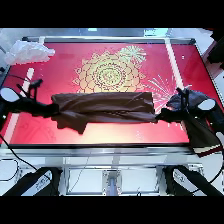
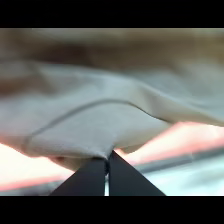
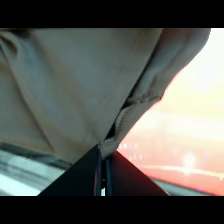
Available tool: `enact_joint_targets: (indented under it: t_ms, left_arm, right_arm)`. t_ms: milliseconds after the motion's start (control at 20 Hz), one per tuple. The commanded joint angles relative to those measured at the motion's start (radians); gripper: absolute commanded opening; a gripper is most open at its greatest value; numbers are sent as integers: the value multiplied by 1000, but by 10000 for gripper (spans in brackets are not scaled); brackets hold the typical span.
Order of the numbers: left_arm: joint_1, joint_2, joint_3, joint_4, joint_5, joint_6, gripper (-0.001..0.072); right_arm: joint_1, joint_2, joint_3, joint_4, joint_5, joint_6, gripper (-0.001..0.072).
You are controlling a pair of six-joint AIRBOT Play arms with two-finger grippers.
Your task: Fold the shirts.
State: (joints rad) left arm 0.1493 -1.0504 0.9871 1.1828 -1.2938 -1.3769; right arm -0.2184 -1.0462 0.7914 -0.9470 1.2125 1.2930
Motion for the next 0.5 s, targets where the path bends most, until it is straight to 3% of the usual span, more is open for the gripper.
enact_joint_targets:
  t_ms: [0, 250, 450]
  left_arm:
    - [0, -28, 124, 80, 109, -41, 11]
    - [-39, -237, 306, 96, 145, -11, 11]
    - [-111, -412, 371, 166, 277, -15, 11]
  right_arm:
    - [6, -32, 111, -7, -82, 27, 30]
    - [101, -242, 328, -14, -202, 53, 30]
    - [173, -453, 448, -18, -322, 93, 31]
